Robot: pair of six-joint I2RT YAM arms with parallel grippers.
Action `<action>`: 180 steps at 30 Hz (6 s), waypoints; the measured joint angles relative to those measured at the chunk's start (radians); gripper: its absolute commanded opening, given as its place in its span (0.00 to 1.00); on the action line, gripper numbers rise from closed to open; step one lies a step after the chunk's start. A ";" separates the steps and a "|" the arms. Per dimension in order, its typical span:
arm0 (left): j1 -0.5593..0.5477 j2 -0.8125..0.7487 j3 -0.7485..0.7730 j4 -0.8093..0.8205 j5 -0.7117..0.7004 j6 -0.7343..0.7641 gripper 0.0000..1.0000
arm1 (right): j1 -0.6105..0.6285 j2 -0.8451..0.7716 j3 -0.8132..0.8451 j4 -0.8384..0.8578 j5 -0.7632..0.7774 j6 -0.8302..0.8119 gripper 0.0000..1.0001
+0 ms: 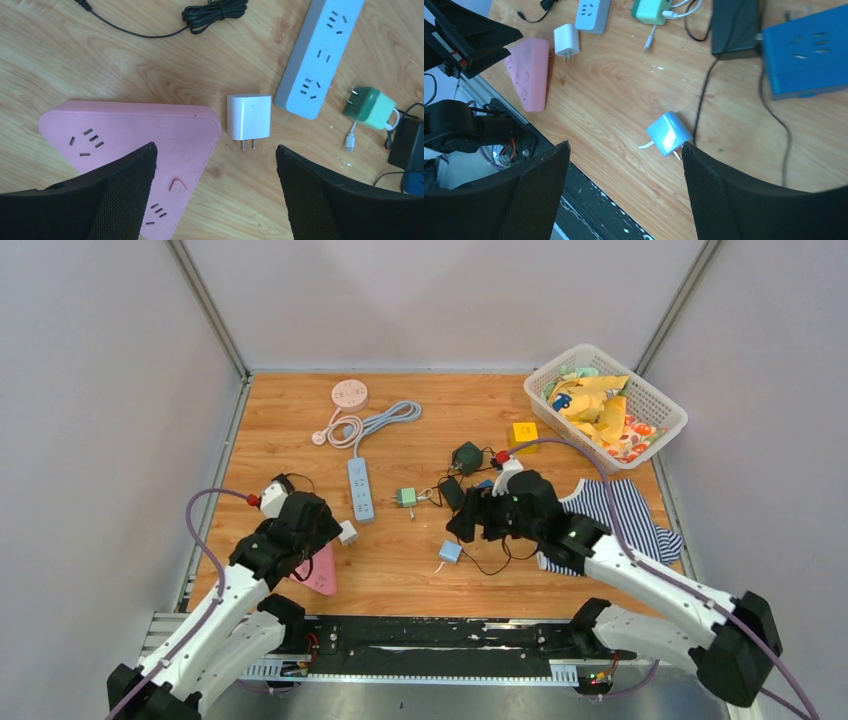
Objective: Insert the plug
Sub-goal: Move the socket to the center of the board, then pick up the plug from the center of the board.
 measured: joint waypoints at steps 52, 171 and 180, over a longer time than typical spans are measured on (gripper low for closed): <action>0.000 -0.423 0.238 0.011 0.056 0.657 1.00 | 0.361 1.308 0.602 0.844 -0.369 0.254 0.27; -0.006 0.039 0.058 0.509 0.731 0.469 0.73 | -0.157 0.377 0.285 -0.266 0.021 -0.347 0.34; -0.006 -0.117 0.003 0.683 0.746 0.543 0.84 | -0.157 0.251 0.219 -0.072 -0.316 -0.058 0.34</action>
